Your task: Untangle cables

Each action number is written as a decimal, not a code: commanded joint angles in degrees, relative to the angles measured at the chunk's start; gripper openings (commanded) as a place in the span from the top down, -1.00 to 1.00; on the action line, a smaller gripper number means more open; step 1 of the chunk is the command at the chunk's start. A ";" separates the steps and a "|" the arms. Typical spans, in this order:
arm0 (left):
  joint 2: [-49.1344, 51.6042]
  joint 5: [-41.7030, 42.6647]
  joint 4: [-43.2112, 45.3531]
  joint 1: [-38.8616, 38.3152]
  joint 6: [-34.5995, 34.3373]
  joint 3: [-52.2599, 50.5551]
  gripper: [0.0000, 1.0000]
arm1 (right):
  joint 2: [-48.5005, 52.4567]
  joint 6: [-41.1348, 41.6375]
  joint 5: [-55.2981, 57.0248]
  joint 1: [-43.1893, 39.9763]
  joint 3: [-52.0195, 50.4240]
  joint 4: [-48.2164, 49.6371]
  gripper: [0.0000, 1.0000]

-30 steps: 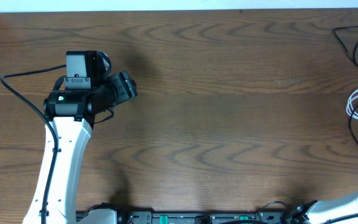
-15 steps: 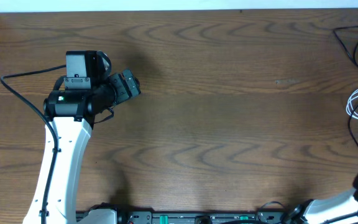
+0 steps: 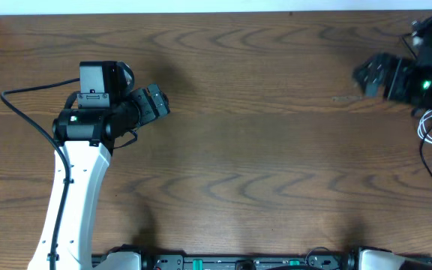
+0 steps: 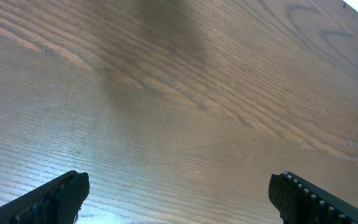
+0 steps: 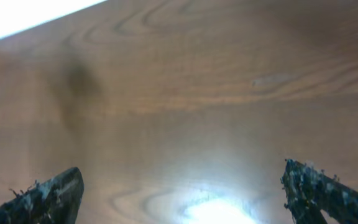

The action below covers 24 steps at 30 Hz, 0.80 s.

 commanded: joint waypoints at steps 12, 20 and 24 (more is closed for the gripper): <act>0.28 -0.39 0.00 0.20 -0.04 0.90 -0.96 | -3.93 -2.34 5.92 6.62 0.35 -9.79 -0.98; 0.28 -0.39 0.00 0.20 -0.02 0.90 -0.96 | -3.91 -3.06 9.49 6.62 0.35 -11.06 -0.99; 0.28 -0.39 0.00 0.20 -0.02 0.90 -0.96 | -4.07 -3.69 16.13 6.54 -0.39 -7.54 -0.99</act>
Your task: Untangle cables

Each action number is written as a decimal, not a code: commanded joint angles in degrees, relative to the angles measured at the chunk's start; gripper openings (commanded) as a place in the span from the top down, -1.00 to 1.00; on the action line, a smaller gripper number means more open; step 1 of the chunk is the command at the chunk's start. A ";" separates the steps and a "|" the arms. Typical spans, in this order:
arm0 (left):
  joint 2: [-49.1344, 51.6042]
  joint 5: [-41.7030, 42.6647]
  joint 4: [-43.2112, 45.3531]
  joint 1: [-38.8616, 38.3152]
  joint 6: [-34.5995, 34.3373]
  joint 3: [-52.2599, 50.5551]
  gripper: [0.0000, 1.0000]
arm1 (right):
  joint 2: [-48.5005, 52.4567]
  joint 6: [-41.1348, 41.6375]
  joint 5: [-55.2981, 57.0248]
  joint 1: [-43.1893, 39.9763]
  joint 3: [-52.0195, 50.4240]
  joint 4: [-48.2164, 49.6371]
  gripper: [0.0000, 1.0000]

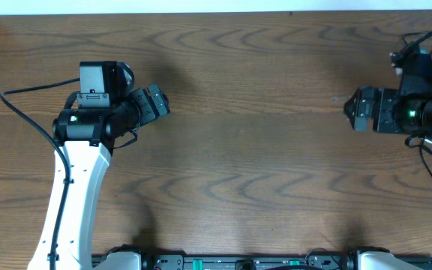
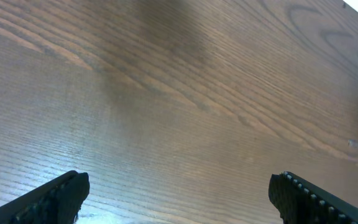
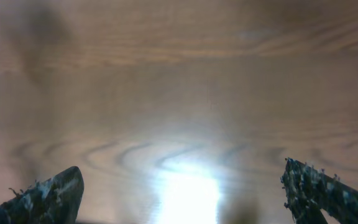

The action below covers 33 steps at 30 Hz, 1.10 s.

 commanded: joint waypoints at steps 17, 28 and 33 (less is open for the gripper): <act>0.28 -0.39 -0.02 0.20 -0.04 0.90 -0.96 | -27.45 -22.73 8.98 0.09 -30.71 37.99 -0.99; 0.28 -0.39 -0.02 0.20 -0.02 0.90 -0.96 | -54.47 -16.65 8.39 -0.57 -63.32 66.75 -0.98; 0.28 -0.39 -0.02 0.20 -0.04 0.90 -0.96 | -62.79 -11.45 8.39 -0.55 -77.59 78.68 -0.99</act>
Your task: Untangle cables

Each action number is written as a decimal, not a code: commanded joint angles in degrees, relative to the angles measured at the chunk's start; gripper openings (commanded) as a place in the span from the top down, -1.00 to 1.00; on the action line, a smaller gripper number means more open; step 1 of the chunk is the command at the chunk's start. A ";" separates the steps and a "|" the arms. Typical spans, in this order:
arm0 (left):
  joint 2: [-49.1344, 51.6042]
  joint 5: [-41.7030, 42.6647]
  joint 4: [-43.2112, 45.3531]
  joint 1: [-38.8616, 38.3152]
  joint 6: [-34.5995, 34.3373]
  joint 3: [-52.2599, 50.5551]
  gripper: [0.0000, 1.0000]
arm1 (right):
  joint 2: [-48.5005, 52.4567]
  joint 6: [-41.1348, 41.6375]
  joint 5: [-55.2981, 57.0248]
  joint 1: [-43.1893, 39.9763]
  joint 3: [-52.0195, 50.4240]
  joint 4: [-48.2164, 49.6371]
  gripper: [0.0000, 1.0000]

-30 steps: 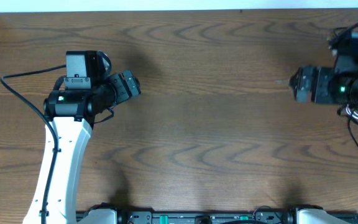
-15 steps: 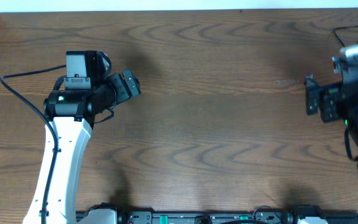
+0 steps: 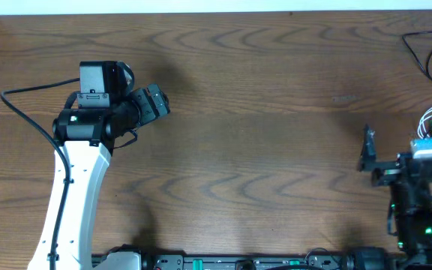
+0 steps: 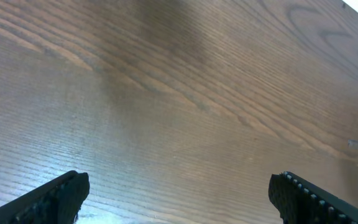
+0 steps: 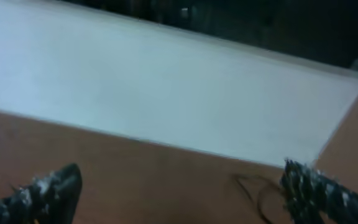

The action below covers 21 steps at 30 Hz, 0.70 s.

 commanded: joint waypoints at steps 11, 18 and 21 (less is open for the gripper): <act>0.28 -0.37 -0.02 0.20 -0.04 0.90 -0.96 | -15.19 11.06 -0.15 0.90 -29.38 22.56 -0.99; 0.28 -0.37 -0.02 0.20 -0.02 0.90 -0.96 | -18.80 11.52 0.26 0.94 -34.29 18.75 -0.99; 0.28 -0.37 -0.02 0.20 -0.02 0.90 -0.96 | -18.80 11.52 0.26 0.85 -34.27 14.03 -0.99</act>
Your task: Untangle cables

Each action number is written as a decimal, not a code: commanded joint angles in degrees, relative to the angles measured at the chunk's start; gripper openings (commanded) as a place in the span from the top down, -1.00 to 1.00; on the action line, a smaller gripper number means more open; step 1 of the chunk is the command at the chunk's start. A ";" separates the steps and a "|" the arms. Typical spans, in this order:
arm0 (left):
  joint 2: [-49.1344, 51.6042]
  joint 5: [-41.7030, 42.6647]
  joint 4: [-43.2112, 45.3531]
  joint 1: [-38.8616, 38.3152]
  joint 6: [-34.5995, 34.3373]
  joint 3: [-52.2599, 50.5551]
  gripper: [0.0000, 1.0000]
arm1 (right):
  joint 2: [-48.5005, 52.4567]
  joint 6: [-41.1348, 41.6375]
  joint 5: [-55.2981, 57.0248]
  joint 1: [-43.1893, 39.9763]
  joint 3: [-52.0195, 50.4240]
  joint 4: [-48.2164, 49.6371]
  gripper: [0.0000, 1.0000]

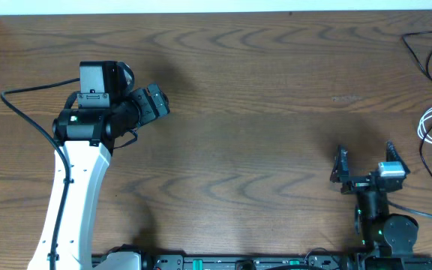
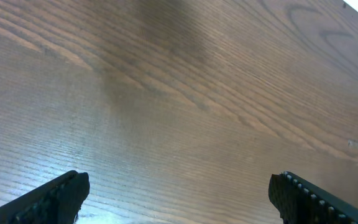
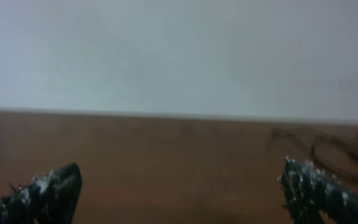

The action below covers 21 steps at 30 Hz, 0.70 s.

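Note:
A black cable [image 1: 424, 58] loops at the table's far right corner, and it shows again as a dark, blurred loop [image 3: 328, 148] in the right wrist view. A white cable lies coiled at the right edge, with another black cable [image 1: 429, 166] curving just below it. My right gripper [image 1: 366, 161] stands open near the front edge, left of those cables and pointing at the far wall, with nothing between its fingertips [image 3: 319, 185]. My left gripper [image 1: 158, 101] is open over bare wood at the left, holding nothing [image 2: 179, 199].
The wooden table [image 1: 253, 112] ends at a white wall [image 3: 166, 56] along its far edge. My left arm's white link [image 1: 70, 202] and its black hose [image 1: 21, 112] take up the left front part.
My right gripper has moved a little left along the front of the table. Its view has levelled out, showing the far table edge and wall. The left arm has not moved.
My right gripper was open at the far right, facing left over bare wood. Then it was slightly nearer and still facing left. Then it was drawn back to the front right, uncovering the cables, and now it stands by the front edge. The left arm stayed still.

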 commanded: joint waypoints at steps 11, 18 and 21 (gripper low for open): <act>0.28 -0.39 -0.02 0.20 -0.02 0.90 -0.96 | -0.11 2.01 -0.17 0.28 -0.24 -7.54 -0.99; 0.28 -0.39 -0.02 0.20 -0.02 0.90 -0.96 | -0.11 2.01 -0.17 0.28 -0.24 -7.54 -0.98; 0.28 -0.39 -0.02 0.20 -0.02 0.90 -0.96 | -0.11 2.01 -0.17 0.28 -0.24 -7.54 -0.99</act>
